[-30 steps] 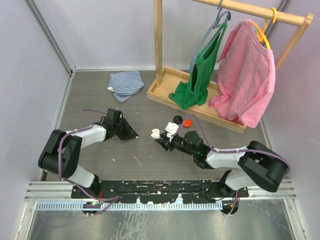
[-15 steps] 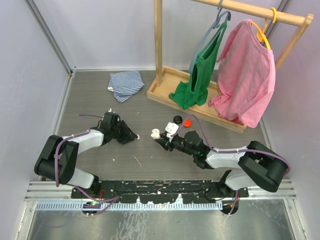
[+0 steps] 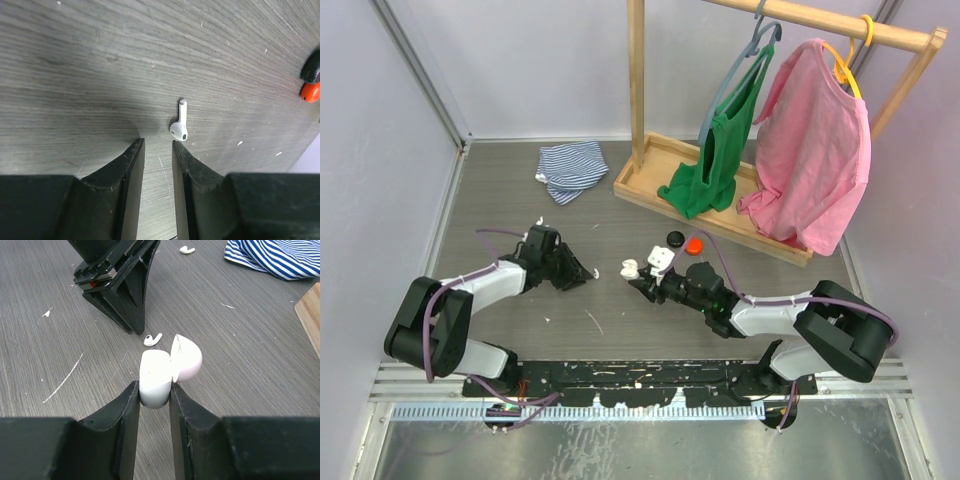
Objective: Insert the wireless bluetooth earbuds into the charging case
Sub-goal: Adjust the earbud at the center of the board.
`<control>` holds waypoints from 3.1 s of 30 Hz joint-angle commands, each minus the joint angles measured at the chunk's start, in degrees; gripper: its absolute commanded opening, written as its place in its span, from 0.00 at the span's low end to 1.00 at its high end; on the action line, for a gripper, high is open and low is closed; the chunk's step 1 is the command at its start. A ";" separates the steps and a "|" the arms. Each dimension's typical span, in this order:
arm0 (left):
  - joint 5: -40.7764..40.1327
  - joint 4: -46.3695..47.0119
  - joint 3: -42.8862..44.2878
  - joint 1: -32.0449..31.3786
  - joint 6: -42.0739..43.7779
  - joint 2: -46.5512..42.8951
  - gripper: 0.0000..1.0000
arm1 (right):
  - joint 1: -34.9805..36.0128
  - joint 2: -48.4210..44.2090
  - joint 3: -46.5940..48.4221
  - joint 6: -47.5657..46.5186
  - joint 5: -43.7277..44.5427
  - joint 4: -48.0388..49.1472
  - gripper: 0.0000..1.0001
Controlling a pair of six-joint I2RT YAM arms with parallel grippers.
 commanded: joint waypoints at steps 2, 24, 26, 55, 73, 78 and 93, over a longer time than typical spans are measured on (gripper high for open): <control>-5.72 -5.74 4.14 -2.26 1.75 -2.58 0.27 | 0.45 0.27 2.49 -1.12 -0.07 1.47 0.01; -6.39 -5.04 8.43 -4.96 1.05 5.16 0.20 | 0.81 0.54 2.77 -1.67 0.21 0.71 0.01; -6.63 -4.70 7.48 -4.95 0.51 4.81 0.18 | 0.83 0.49 2.86 -1.67 0.08 0.67 0.01; -2.85 3.16 -15.78 6.10 -17.46 -13.64 0.27 | 1.16 0.38 3.12 -1.92 -0.19 0.05 0.01; -9.03 -14.94 -6.20 6.26 -4.94 -18.97 0.27 | 1.65 0.78 3.62 -2.44 0.23 -0.73 0.01; -11.42 -19.70 -0.01 6.24 0.62 -16.86 0.29 | 1.80 0.82 3.73 -2.84 0.50 -1.06 0.01; -11.23 -24.73 14.43 -0.12 11.56 -2.64 0.44 | 2.22 1.33 4.08 -3.46 0.84 -1.57 0.01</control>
